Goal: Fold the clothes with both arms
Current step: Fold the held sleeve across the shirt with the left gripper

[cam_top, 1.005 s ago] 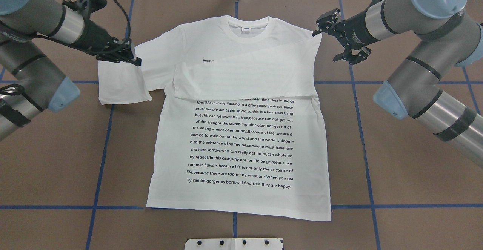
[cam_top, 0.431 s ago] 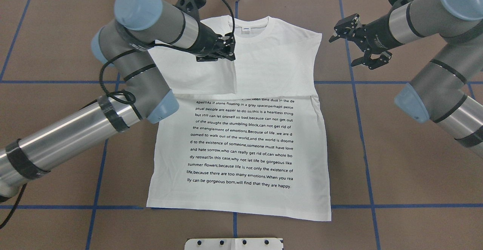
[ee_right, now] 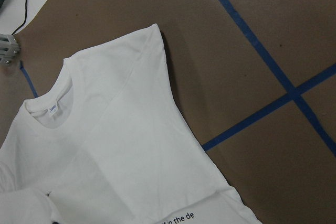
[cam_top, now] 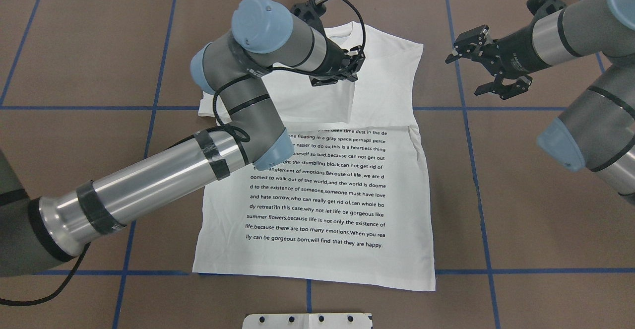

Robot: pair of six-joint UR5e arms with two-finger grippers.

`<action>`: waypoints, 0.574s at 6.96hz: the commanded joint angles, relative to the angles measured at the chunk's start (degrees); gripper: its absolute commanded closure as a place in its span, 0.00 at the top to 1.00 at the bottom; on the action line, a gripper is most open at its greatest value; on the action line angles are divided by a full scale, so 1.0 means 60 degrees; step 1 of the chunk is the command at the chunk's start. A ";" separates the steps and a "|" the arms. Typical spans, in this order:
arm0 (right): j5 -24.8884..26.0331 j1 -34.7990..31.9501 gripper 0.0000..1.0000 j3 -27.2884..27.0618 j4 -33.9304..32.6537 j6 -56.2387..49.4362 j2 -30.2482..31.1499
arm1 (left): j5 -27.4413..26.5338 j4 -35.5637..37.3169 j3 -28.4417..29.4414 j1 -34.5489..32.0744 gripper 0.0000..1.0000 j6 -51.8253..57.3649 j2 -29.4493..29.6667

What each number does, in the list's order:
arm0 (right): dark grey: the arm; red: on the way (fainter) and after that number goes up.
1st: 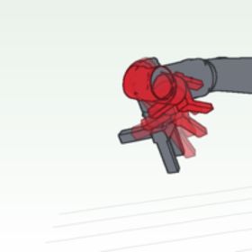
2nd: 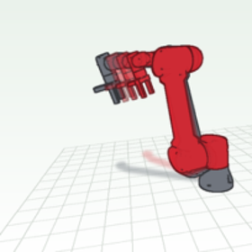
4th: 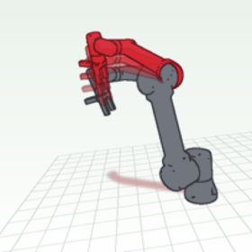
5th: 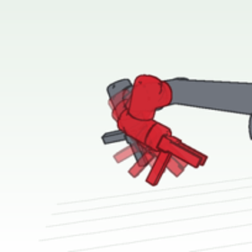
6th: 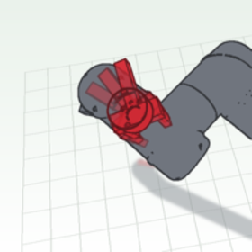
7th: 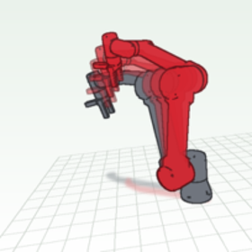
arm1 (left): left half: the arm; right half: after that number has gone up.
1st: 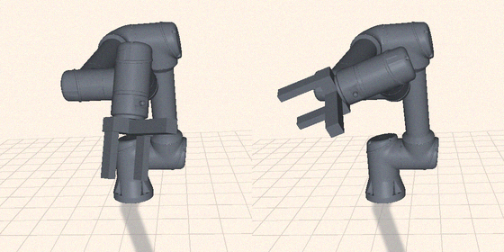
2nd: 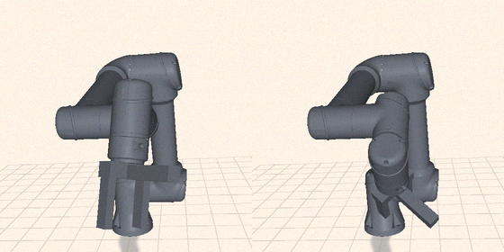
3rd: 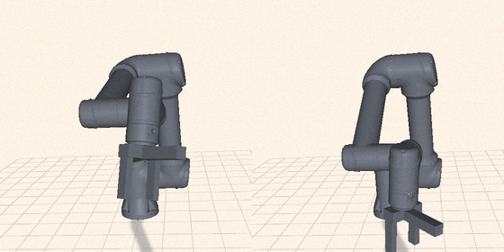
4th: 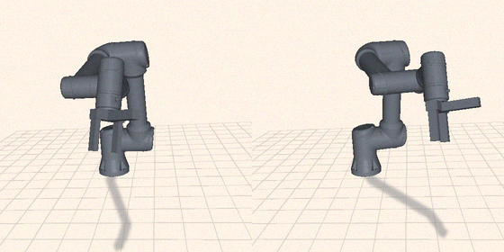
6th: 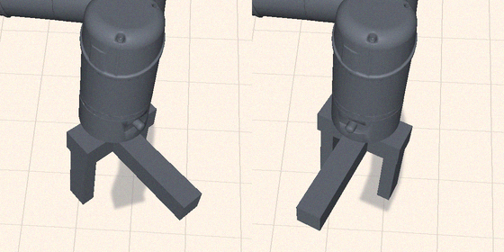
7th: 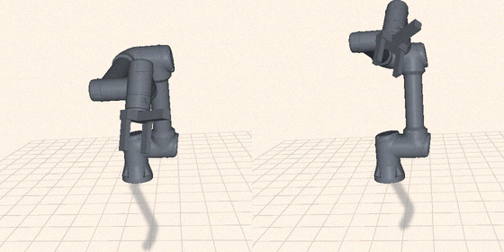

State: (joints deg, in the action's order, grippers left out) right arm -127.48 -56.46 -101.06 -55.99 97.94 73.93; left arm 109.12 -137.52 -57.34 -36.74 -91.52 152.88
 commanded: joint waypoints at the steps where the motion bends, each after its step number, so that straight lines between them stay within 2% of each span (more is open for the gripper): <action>1: -0.0037 -0.0008 1.00 -0.0380 0.0001 -0.0033 0.0390 | -0.1566 -0.0282 0.1192 0.0626 0.00 -0.0142 0.1034; 4: -0.0023 0.0006 1.00 -0.0441 0.0001 -0.0121 0.0480 | -0.2041 -0.0838 0.1588 0.1009 0.00 -0.0597 0.1049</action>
State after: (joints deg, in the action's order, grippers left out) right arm -127.62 -56.46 -103.60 -55.99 97.33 76.59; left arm 98.67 -141.18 -48.68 -31.61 -94.66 159.01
